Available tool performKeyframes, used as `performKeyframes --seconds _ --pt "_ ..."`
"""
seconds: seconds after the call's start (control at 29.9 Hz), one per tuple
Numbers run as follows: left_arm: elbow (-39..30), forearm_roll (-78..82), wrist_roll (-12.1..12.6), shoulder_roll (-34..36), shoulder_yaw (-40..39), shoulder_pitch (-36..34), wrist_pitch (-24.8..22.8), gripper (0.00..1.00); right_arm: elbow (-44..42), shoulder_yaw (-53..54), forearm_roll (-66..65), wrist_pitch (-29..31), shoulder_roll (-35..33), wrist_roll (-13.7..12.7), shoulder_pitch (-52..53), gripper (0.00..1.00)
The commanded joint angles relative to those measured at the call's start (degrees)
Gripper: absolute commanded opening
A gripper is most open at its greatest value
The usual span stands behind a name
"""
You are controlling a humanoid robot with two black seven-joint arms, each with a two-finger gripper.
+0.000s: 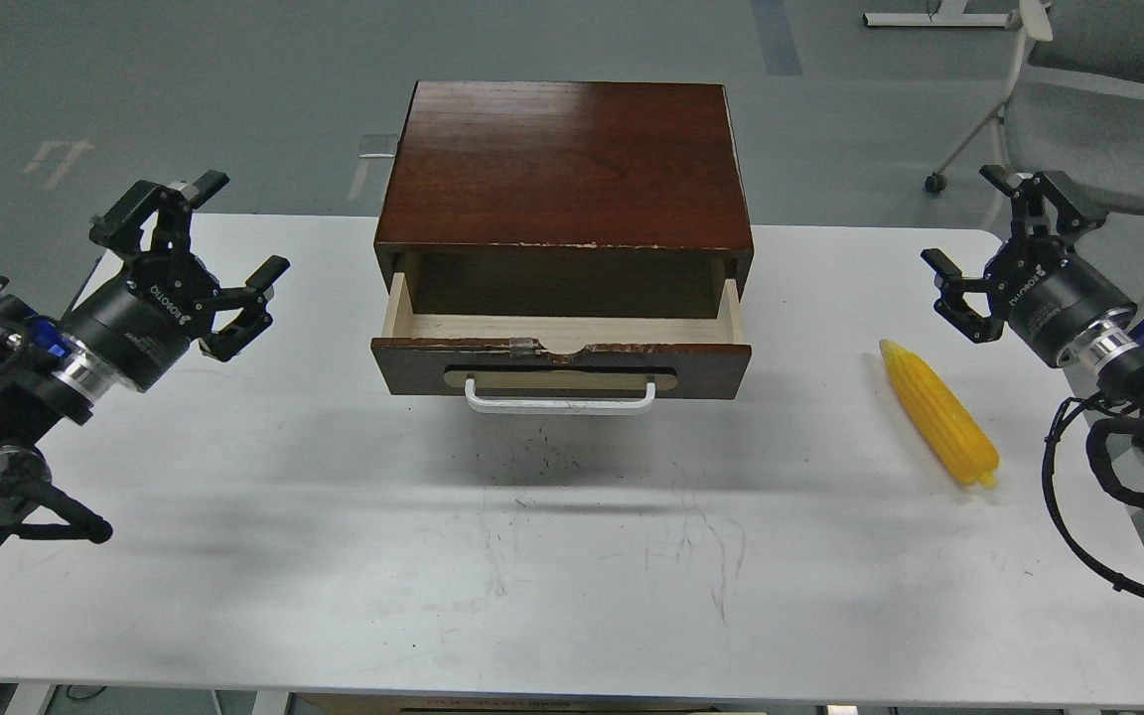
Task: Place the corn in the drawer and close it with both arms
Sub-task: 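Move the right gripper toward the yellow corn cob, then lower the right gripper onto the corn cob and grasp it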
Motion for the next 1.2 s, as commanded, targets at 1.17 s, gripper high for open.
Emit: performKeyframes --seconds 1.17 --pt "-0.71 0.09 -0.65 0.69 -0.13 0.08 0.00 0.99 0.44 -20.25 -75.92 -4.35 -8.51 0.00 14.31 1.00"
